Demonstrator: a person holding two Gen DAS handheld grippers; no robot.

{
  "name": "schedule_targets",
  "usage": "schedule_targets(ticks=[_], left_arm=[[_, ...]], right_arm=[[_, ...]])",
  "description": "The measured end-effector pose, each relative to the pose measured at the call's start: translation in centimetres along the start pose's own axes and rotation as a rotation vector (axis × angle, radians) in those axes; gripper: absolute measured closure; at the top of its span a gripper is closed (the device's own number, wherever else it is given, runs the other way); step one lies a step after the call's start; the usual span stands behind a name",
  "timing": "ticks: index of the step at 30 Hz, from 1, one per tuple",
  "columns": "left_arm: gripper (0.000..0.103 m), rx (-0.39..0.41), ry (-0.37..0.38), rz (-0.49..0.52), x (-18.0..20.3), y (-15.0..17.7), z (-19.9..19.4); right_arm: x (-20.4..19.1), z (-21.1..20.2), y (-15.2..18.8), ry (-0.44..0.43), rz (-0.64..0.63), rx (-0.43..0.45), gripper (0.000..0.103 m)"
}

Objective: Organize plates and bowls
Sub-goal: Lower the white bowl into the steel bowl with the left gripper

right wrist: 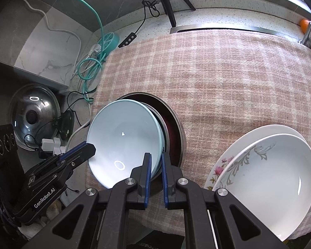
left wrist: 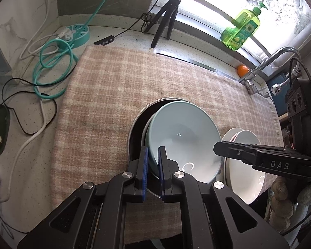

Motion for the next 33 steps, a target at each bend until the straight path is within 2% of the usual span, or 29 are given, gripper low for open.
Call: schedule_targets(ticks=[24,29,33], left_arm=[[0.095,-0.029,0.0,0.019,-0.2,0.4,0.6],[0.094,-0.032,0.005,0.019,-0.3,0.7,0.6],[0.088,-0.012,-0.008,0.033,-0.2,0.7,-0.4]], right_arm=[[0.1,0.2,0.0,0.012,-0.02,-0.004,0.094],[-0.3,0.0,0.2,0.026,-0.051,0.012,0.094],[-0.4,-1.0,0.4,0.03,-0.08,0.04,0.094]])
Point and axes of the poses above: each gripper's, at about its wrist camera, not at the fingertips, and z roughly the way its jaws point, x to its right, y to its underside, the point moved 4 cm from there along z, roughly the way its jaws point, and after that the axes turned 13 degrees about z, right-handed, at the moved point
